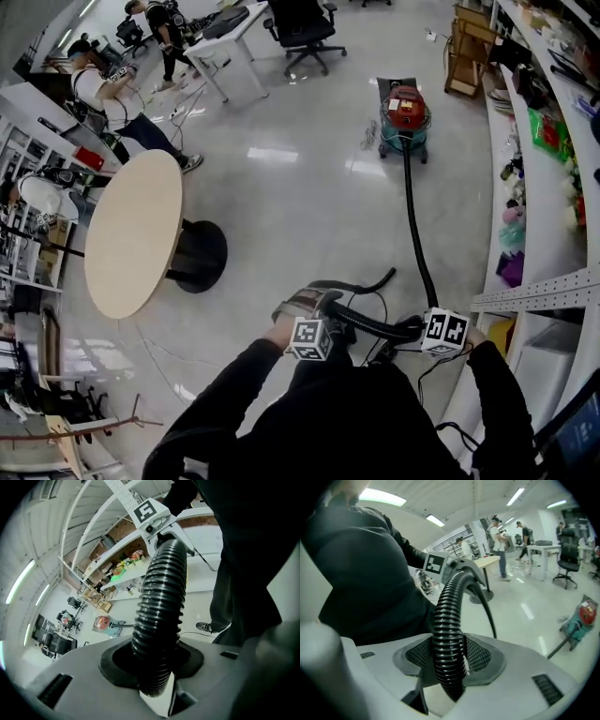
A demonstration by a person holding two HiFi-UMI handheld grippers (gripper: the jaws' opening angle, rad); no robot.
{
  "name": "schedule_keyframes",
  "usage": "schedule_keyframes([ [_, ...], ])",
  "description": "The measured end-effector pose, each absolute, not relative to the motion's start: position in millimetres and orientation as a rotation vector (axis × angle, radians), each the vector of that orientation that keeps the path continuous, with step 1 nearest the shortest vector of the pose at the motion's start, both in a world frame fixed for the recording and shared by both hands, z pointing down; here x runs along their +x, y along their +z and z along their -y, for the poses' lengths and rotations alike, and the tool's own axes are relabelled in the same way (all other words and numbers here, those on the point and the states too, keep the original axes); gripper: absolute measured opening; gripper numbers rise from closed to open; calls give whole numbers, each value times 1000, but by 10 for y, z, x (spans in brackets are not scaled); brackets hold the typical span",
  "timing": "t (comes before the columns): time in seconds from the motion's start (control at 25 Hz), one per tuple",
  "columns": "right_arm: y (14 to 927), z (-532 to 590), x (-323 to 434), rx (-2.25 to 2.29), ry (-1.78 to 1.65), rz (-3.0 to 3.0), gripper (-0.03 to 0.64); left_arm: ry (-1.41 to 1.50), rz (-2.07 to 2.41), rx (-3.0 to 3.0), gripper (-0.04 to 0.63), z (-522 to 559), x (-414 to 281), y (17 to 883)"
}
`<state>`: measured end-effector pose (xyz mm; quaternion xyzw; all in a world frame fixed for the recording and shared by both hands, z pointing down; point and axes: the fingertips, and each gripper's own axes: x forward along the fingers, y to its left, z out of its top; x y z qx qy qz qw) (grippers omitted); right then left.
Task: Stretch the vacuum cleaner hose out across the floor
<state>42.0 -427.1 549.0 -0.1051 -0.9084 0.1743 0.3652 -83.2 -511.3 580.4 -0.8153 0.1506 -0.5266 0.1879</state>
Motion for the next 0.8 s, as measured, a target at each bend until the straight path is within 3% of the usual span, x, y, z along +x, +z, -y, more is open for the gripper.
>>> schedule_keyframes([
  [0.04, 5602, 4342, 574, -170, 394, 2341, 207, -1490, -427, -2280, 156, 5059, -712, 5811],
  [0.12, 5718, 4500, 829, 60, 213, 2340, 297, -1494, -446, -2283, 156, 4973, -542, 5796],
  [0.2, 5589, 4554, 977, 231, 61, 2323, 341, -1499, -453, -2290, 156, 4918, -464, 5727],
  [0.44, 4584, 4271, 462, 461, -84, 2408, 344, -1428, -295, -2264, 156, 4506, -190, 5420],
  [0.68, 5049, 3911, -281, 452, 36, 2153, 344, -1288, -298, -2367, 156, 4278, -413, 5147],
  [0.8, 4946, 3997, -663, 551, -126, 2046, 329, -1179, -296, -2482, 156, 4187, -655, 4937],
])
